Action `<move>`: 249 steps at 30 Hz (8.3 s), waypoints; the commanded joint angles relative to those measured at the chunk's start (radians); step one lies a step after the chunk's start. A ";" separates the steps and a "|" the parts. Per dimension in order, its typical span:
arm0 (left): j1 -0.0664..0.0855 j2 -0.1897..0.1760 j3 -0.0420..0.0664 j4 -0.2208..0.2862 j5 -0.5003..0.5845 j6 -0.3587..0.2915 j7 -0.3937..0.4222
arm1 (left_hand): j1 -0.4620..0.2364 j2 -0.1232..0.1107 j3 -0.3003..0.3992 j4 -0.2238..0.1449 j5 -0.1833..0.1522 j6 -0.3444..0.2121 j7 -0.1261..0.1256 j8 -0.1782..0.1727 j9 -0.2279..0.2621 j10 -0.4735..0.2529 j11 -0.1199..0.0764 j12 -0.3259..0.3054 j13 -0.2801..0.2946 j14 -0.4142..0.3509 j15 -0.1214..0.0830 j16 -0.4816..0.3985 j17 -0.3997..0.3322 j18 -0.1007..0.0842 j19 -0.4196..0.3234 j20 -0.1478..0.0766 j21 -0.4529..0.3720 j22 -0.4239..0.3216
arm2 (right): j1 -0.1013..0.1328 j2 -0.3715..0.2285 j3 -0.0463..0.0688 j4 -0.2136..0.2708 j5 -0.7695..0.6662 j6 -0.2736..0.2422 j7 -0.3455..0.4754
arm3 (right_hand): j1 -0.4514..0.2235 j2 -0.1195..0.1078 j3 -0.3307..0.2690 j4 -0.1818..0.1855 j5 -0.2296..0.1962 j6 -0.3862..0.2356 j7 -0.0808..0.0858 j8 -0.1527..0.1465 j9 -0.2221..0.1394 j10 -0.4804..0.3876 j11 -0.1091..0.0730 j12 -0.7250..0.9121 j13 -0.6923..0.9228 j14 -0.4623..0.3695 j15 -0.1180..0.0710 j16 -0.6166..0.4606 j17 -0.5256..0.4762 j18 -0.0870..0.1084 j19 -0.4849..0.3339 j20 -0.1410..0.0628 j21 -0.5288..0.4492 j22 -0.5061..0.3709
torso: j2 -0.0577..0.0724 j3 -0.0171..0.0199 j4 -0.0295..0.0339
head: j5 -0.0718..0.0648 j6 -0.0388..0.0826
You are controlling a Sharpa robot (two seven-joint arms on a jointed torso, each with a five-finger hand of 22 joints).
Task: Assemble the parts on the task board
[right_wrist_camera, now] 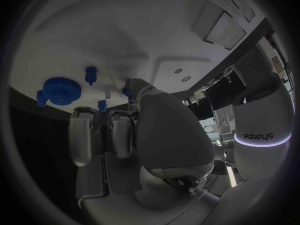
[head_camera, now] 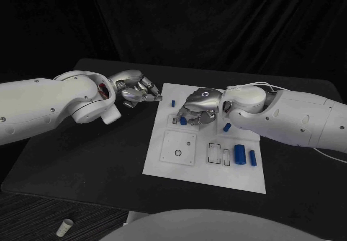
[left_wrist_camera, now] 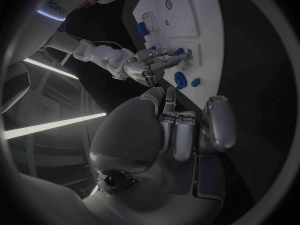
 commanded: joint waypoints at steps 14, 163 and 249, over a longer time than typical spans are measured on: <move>0.002 0.017 0.001 -0.011 0.045 0.023 -0.004 | 0.001 0.009 0.011 0.012 0.009 0.009 0.001 -0.007 -0.011 0.079 0.007 -0.011 0.234 0.108 0.008 0.003 0.263 -0.011 -0.005 0.007 -0.008 0.177 | -0.004 0.017 -0.001 -0.020 -0.016 0.021 -0.007 | -0.010 0.014 0.051 -0.017 -0.085 0.056 0.006 0.025 0.018 0.037 -0.005 -0.006 0.149 0.081 -0.001 -0.010 0.180 0.004 0.046 -0.006 -0.018 0.227 | 0.000 -0.0002 0.0024 | -0.005 0.000; -0.040 0.290 0.001 -0.246 0.085 0.273 -0.063 | 0.047 -0.007 -0.013 -0.117 0.048 0.076 -0.021 0.122 -0.169 0.075 -0.012 -0.012 0.224 0.108 -0.006 0.003 0.263 -0.008 -0.025 -0.002 -0.007 0.173 | 0.002 -0.095 -0.001 0.141 0.000 -0.263 -0.114 | -0.148 0.037 -0.090 0.057 -0.286 0.144 0.071 0.103 0.197 0.037 0.048 -0.001 0.153 0.076 0.042 -0.023 0.161 0.010 0.034 0.034 -0.046 0.218 | -0.001 0.0058 0.0007 | -0.022 0.000; 0.088 0.599 0.002 -0.487 0.085 0.623 -0.681 | -0.069 -0.053 0.256 -0.250 0.060 0.029 -0.015 0.196 -0.062 0.093 -0.014 0.017 0.244 0.108 -0.013 0.003 0.263 -0.015 0.001 -0.011 0.040 0.182 | 0.041 -0.357 -0.002 0.294 0.106 -0.241 -0.175 | -0.143 0.039 -0.093 0.106 -0.332 0.127 0.088 0.064 0.183 -0.018 0.062 -0.054 0.071 0.058 0.056 -0.057 0.112 0.022 0.009 0.049 -0.098 0.203 | -0.016 0.0526 -0.0370 | -0.027 0.000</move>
